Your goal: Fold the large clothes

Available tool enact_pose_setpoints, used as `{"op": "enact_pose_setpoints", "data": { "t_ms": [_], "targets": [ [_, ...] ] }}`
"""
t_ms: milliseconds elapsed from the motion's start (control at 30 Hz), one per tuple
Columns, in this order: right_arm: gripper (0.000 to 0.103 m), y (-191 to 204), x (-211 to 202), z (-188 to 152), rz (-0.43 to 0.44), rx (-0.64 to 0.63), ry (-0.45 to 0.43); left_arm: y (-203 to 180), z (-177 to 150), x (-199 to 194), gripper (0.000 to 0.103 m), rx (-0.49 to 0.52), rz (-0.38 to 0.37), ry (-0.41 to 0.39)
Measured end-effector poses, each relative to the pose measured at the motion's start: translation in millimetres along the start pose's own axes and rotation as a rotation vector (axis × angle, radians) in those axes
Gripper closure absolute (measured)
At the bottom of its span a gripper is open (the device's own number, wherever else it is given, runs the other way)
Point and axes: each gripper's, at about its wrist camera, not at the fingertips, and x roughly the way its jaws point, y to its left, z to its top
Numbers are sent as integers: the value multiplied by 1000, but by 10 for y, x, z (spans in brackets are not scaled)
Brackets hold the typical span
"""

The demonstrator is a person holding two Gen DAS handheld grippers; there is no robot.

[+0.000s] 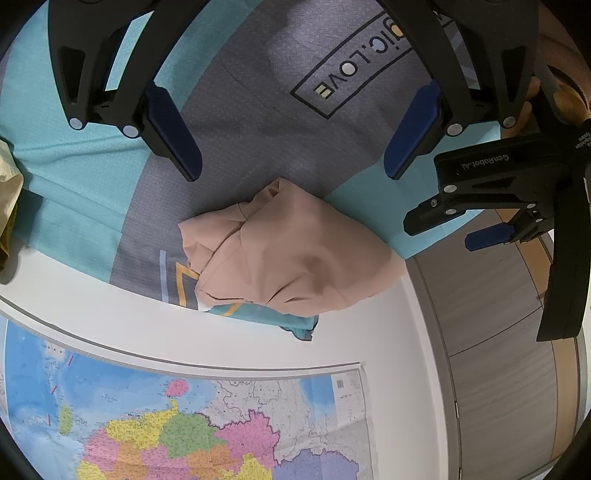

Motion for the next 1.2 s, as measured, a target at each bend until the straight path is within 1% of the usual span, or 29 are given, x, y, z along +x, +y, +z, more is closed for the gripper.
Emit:
{"op": "enact_pose_setpoints", "data": {
  "t_ms": [1200],
  "targets": [
    [6,37,-3,-18,-6,22,-1,-31,-14,-32,7,9,-2,2]
  ]
}}
